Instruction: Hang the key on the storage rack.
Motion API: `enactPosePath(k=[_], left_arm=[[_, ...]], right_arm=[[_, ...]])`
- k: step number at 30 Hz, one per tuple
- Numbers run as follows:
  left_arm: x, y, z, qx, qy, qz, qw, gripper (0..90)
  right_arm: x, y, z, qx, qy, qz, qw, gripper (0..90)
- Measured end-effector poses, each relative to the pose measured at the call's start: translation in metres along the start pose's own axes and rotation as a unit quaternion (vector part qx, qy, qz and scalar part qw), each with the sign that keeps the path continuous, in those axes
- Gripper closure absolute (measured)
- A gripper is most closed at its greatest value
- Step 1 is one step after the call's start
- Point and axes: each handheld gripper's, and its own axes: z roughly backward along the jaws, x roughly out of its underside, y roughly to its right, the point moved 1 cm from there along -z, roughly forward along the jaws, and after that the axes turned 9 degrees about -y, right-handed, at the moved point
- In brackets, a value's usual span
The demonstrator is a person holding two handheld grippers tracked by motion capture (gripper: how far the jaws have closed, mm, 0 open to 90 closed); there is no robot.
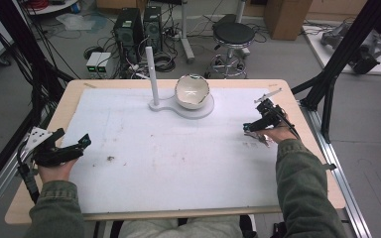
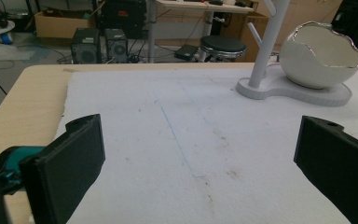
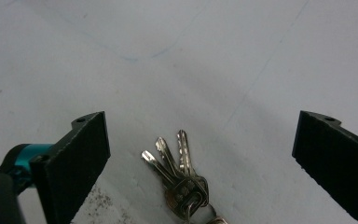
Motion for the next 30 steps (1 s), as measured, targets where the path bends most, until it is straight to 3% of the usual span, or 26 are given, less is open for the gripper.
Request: enactPosePath(k=[1,5,12,13,14,21,26,30], left_arm=[[0.000,0.000,0.000,0.001,0.000,0.000,1.0000,2.3],[0.000,0.001,0.001,0.003,0.004,-0.002,1.0000,2.3],[0.000,0.000,0.001,0.004,0.005,-0.001,1.0000,2.3],[0.000,0.000,0.001,0.004,0.006,0.001,1.0000,2.3],[0.000,-0.001,0.001,0.004,0.007,0.000,1.0000,2.3],[0.000,-0.001,0.001,0.004,0.008,0.001,1.0000,2.3],[0.000,-0.001,0.001,0.003,0.008,0.002,1.0000,2.3],[0.000,-0.001,0.001,0.003,0.006,0.002,1.0000,2.3]], right_arm=[[0.001,0.000,-0.001,-0.009,-0.006,0.003,0.9999,4.8],[0.001,0.003,-0.008,-0.006,-0.020,0.020,0.9996,5.0],[0.003,0.003,-0.017,-0.038,-0.049,0.022,0.9978,7.0],[0.003,0.003,-0.018,-0.039,-0.053,0.025,0.9975,8.7],[0.004,0.003,-0.018,-0.039,-0.055,0.032,0.9972,16.7],[0.005,0.001,-0.018,-0.040,-0.067,0.060,0.9951,25.9],[0.005,0.001,-0.021,-0.038,-0.077,0.063,0.9943,30.8],[0.005,0.000,-0.026,-0.029,-0.089,0.064,0.9936,40.2]])
